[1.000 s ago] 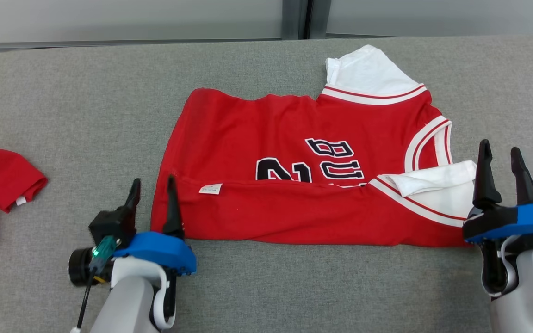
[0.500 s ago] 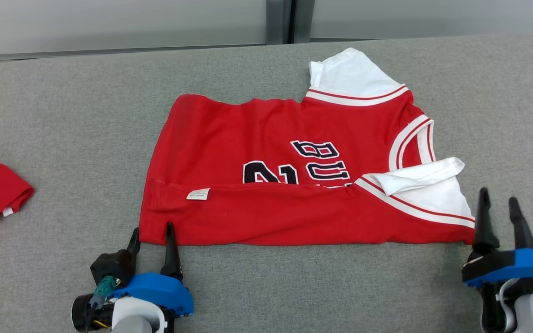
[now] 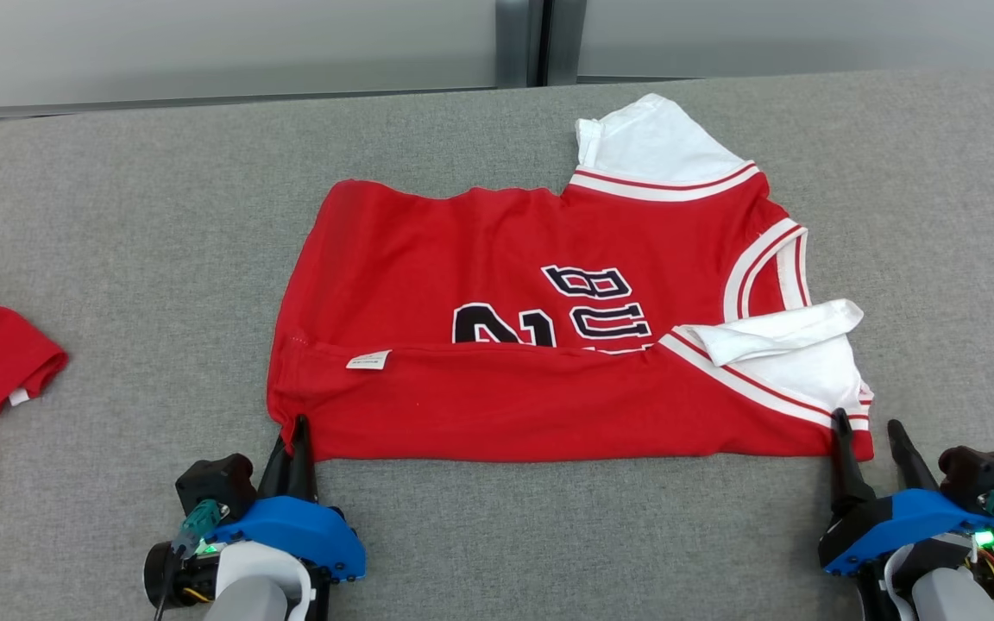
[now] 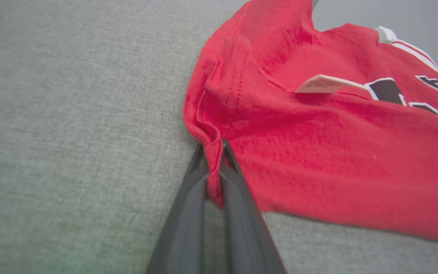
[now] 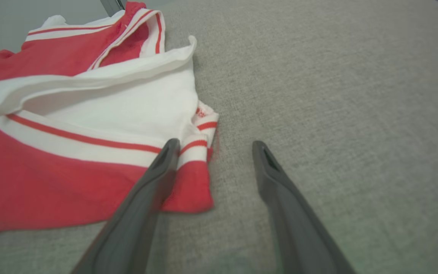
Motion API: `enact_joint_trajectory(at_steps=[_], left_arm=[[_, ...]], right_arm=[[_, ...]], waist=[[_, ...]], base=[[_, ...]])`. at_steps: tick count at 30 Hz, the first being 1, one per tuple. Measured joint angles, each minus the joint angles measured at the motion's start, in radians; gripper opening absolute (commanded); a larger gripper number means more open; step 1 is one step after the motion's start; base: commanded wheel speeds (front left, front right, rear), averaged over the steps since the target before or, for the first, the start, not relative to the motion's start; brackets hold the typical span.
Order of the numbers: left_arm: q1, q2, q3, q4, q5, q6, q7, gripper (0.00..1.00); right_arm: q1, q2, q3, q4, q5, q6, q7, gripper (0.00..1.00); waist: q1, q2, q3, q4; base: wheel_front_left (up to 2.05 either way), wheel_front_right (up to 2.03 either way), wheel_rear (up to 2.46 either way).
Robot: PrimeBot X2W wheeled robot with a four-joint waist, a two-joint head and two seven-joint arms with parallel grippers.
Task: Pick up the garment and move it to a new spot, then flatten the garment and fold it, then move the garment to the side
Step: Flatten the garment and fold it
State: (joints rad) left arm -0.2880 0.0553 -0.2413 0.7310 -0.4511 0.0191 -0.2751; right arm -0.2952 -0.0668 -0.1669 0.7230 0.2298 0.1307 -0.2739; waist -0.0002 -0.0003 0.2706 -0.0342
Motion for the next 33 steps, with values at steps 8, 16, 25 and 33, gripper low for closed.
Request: enact_joint_trajectory(at_steps=[8,16,25,33], left_arm=[[0.010,-0.003,0.002,-0.015,-0.002,-0.002,0.005,0.00],[0.045,-0.007,0.089,-0.149,0.032,-0.007,0.011,0.00],[0.149,-0.009,0.132,-0.218,0.052,-0.015,0.012,0.00],[0.319,-0.010,0.060,-0.171,0.001,-0.002,0.012,0.00]], right_arm=[[-0.012,-0.031,0.115,0.029,0.061,-0.001,0.000,0.00],[-0.014,-0.057,0.101,-0.065,0.165,0.000,0.010,0.00],[0.039,-0.111,0.155,-0.105,0.248,0.001,0.012,0.00],[0.244,-0.095,0.138,-0.098,0.302,0.001,0.013,0.00]], waist=[[0.0003,0.0003,-0.019,0.013],[0.0004,0.0006,-0.097,0.030],[0.0000,0.0005,-0.226,0.049],[0.0000,0.0004,-0.254,0.052]], base=[[0.00,0.00,0.00],[0.00,0.00,0.00],[0.00,0.00,0.00],[0.00,0.00,0.00]])
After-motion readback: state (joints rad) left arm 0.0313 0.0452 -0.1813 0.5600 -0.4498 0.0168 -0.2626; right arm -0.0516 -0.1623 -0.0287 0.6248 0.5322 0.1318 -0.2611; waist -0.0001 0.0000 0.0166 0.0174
